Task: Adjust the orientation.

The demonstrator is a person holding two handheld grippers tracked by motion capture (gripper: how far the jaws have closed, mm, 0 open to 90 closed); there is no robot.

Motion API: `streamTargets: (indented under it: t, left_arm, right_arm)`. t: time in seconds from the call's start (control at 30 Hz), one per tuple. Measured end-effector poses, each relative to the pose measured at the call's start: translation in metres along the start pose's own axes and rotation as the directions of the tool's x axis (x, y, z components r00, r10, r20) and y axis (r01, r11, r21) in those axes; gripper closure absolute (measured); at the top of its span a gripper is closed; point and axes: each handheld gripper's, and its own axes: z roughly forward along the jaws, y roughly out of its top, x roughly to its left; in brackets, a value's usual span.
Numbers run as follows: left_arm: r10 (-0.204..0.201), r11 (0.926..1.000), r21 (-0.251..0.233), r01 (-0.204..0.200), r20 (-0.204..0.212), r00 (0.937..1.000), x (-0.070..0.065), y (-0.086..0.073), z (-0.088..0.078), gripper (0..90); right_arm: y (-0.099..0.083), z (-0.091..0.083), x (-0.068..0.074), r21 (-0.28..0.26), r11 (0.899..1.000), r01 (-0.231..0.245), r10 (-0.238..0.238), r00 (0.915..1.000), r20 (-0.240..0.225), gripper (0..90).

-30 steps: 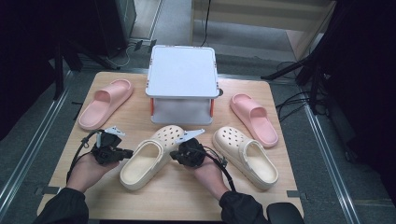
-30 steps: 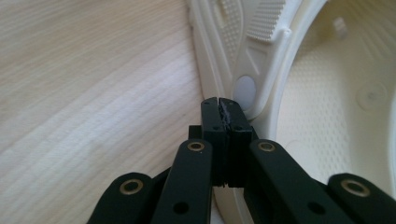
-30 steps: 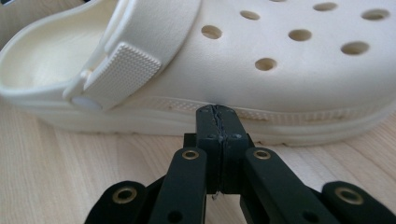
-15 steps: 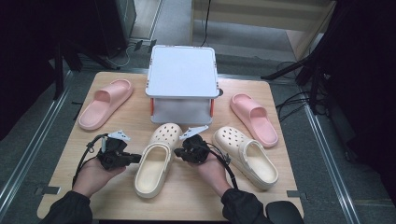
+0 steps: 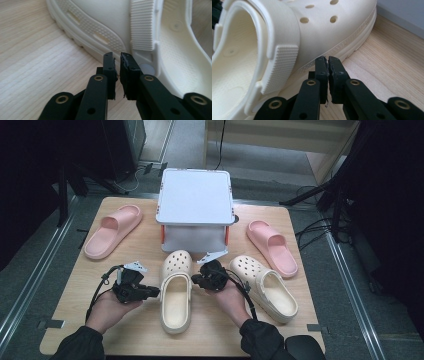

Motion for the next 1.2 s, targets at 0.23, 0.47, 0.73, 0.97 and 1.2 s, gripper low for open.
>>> streamTargets:
  t: [0.23,0.47,0.73,0.97,1.2]
  left_arm:
    - [-0.022,0.9988,-0.043,0.022,0.012,0.9997,0.01,0.003,-0.013,62.7]
    - [-0.022,0.9981,-0.056,0.023,0.022,0.9995,0.018,0.007,-0.016,45.8]
    - [0.0,0.9977,-0.068,0.002,0.022,0.9998,0.023,0.014,-0.022,37.6]
    - [0.018,0.9971,-0.074,-0.017,0.02,0.9996,0.029,0.022,-0.02,35.9]
    - [0.034,0.997,-0.07,-0.032,0.019,0.9992,0.03,0.03,-0.017,35.7]
  right_arm:
    - [0.0,-0.023,-0.002,-0.061,0.998,-0.009,0.006,0.9991,-0.041,74.4]
    - [-0.011,-0.055,0.004,-0.074,0.996,0.052,-0.054,0.9979,-0.035,64.6]
    - [-0.03,-0.092,-0.002,-0.088,0.995,0.044,-0.044,0.999,0.006,63.8]
    - [-0.05,-0.113,-0.007,-0.073,0.997,0.016,-0.014,0.9995,0.028,57.1]
    - [-0.066,-0.132,-0.011,-0.086,0.996,-0.024,0.029,0.9979,0.059,54.8]
